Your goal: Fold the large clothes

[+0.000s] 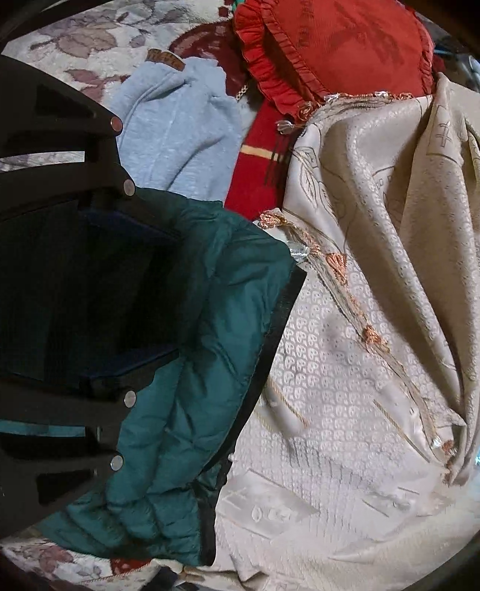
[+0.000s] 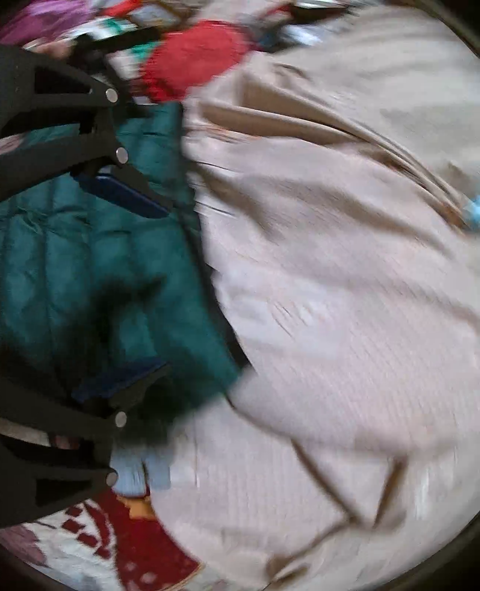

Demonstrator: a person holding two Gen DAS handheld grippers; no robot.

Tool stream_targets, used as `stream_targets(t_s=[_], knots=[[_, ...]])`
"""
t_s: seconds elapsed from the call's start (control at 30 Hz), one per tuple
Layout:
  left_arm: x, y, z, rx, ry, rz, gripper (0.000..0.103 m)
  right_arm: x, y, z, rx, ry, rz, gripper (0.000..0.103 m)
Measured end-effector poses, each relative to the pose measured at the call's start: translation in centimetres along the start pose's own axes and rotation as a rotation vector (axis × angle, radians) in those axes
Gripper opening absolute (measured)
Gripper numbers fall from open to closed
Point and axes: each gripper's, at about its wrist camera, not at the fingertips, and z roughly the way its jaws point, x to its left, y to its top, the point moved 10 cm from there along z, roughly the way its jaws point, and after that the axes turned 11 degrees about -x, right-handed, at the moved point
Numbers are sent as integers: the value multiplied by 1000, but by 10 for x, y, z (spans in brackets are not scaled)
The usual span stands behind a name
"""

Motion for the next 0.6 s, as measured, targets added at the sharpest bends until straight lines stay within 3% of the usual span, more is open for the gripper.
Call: stream_targets(t_s=[0.13,0.23,0.43,0.6], knots=[[2,-5,19,42,49,28,38,23,-42,56,143,-51,-189,81],[3,-7,28,56,74,48,40,22,-49,87,146,-111,-258,81],[5,-7,42,45,109,46,44,7,-47,124,148,-146,-212,83],[6,-8,45,33,123,55,46,6,-45,124,152,-159,-212,84]])
